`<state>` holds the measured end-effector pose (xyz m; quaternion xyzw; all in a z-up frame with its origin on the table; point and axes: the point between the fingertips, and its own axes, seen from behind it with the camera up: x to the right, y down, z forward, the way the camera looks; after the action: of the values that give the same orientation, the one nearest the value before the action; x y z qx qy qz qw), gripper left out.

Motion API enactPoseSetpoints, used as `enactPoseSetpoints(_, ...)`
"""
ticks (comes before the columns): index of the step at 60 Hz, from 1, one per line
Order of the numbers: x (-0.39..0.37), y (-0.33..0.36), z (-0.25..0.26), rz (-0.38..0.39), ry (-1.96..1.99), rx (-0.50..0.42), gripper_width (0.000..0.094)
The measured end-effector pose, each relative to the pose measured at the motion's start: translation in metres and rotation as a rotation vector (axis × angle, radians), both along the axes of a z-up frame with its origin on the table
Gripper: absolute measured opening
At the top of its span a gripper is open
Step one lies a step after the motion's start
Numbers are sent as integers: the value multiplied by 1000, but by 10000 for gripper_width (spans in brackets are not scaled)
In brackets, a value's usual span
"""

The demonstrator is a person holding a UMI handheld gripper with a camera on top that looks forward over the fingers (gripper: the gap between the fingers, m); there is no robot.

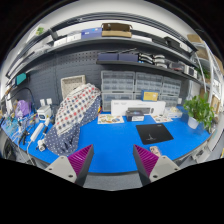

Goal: Arrange mouse

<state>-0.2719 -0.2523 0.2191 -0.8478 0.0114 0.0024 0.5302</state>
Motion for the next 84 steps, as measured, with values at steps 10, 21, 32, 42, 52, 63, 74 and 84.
enactPoseSetpoints(10,9,11,-20,12,-2,-37,789)
enactPoseSetpoints(21,39,15,-64,10,-1,-85,789)
enactPoseSetpoints(32,104,6,-128,-15,-2,-175,788)
enactPoseSetpoints(42,178,-2,-175,-44,-3,-257,786)
enactPoseSetpoints(52,236,4,-205,-59,11,-293,772)
enactPoseSetpoints(63,244,54,-221,-4,41,-295,771)
enactPoseSetpoints(74,232,101,-235,44,44,-315,758)
enactPoseSetpoints(84,232,126,-239,66,15,-319,620)
